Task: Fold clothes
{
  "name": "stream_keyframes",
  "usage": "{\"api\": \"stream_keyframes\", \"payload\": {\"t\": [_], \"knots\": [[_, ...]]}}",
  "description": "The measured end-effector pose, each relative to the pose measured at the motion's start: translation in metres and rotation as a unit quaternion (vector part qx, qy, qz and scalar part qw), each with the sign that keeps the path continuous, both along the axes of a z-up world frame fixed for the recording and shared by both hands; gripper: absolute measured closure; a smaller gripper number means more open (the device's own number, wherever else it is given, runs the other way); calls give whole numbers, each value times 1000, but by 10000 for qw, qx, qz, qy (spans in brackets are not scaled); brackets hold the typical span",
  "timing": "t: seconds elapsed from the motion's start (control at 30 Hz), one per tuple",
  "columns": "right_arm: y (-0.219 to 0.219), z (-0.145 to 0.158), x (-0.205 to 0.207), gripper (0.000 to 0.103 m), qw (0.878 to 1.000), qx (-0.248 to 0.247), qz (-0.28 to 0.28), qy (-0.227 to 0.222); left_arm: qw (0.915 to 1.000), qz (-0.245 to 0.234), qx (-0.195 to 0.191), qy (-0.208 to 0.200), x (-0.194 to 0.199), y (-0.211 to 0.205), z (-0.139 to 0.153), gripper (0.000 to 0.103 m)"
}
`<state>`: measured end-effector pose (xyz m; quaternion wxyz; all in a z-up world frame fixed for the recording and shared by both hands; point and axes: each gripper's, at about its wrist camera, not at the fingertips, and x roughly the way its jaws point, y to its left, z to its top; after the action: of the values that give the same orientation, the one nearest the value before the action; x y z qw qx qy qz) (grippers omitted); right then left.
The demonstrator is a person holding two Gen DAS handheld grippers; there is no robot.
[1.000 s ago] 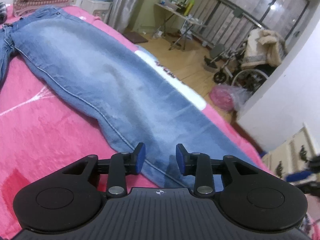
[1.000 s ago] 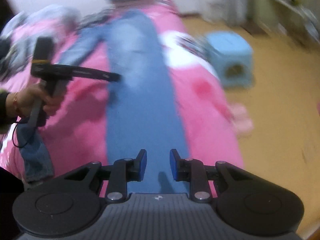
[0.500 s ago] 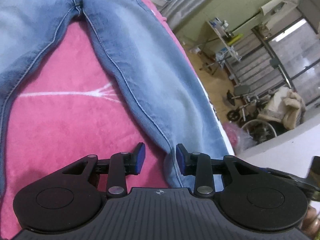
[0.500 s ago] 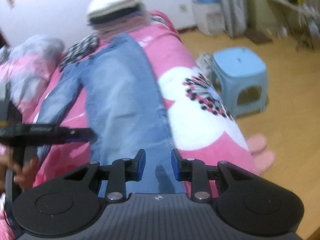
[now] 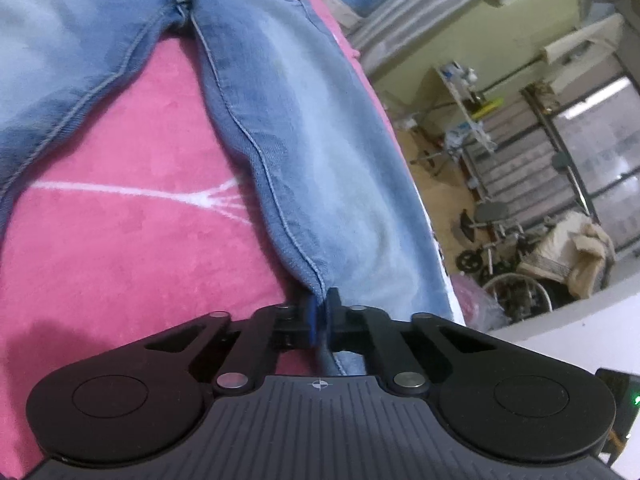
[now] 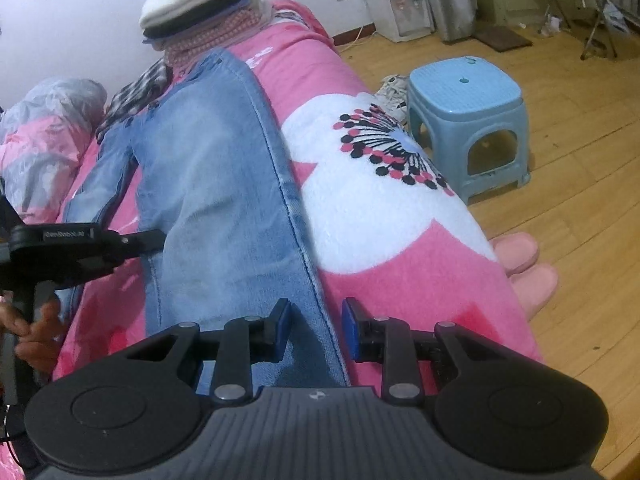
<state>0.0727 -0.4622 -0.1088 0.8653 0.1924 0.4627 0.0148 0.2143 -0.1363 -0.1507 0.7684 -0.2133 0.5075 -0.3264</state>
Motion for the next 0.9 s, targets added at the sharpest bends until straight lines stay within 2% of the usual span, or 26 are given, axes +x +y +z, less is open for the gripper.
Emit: {"api": "stream_keyframes", "payload": {"t": [0.07,0.13,0.2,0.3,0.53,0.73,0.83,0.9], "knots": [[0,-1,0,73,10000,-30,31,-7,9999,-38,116,-44,0,-1,3,102],[1,-2,0,73,10000,-67,67,-21,9996,-15,251,83,4,1,-5,98],[2,-3,0,73,9999,-93,91,-32,9997,74,131,204,6,8,-8,97],[3,-3,-1,73,9998,-132,134,-59,9996,178,-110,173,6,20,-2,93],[2,-5,-2,73,9997,-142,174,-126,9970,293,-92,-707,11,20,27,91],[2,-6,-3,73,9995,-158,183,-185,9925,238,45,-1199,11,-1,37,91],[2,-6,-5,73,9995,-168,182,-213,9937,432,588,-856,19,3,23,91],[3,-6,-6,73,9994,-170,184,-239,9944,701,648,-461,24,23,11,87]]}}
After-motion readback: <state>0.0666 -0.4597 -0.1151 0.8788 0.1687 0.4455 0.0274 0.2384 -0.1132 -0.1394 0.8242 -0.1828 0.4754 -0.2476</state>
